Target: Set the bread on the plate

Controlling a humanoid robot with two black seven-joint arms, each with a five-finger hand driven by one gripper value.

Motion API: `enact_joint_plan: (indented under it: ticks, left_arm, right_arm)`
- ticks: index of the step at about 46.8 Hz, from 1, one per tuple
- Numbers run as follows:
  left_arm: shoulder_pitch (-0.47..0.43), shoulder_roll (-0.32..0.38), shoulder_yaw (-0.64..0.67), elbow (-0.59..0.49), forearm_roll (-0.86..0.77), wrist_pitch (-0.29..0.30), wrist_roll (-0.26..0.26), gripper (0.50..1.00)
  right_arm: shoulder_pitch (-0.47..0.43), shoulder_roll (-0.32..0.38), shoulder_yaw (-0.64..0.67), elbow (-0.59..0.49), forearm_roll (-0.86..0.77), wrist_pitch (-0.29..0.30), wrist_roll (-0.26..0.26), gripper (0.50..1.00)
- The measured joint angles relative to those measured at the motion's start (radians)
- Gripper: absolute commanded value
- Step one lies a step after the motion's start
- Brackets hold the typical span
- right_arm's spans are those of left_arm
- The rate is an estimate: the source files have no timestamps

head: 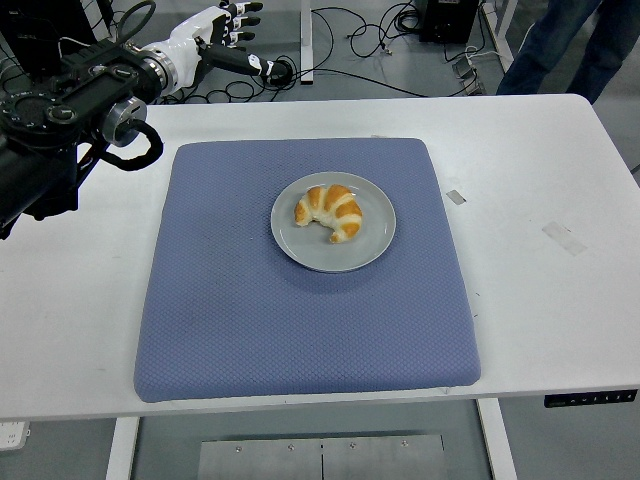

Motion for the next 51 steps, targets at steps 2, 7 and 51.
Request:
enact_joint_plan:
  ticks: [2,7,51]
  left_arm:
    - [0.013,0.001,-0.004,0.002,-0.018,0.000,-0.002,0.980]
    - [0.055,0.003,-0.041,0.004,-0.051,0.000,-0.004,0.980]
    - [0.242,-0.027,-0.341,0.038,-0.137,0.011,-0.116,0.981]
  right_arm:
    - [0.000,0.000,0.000,0.000,0.000,0.000,0.000,1.000]
    - [0.000,0.000,0.000,0.000,0.000,0.000,0.000,1.000]
    - [0.002,0.000,0.002,0.012,0.000,0.002,0.000,1.000]
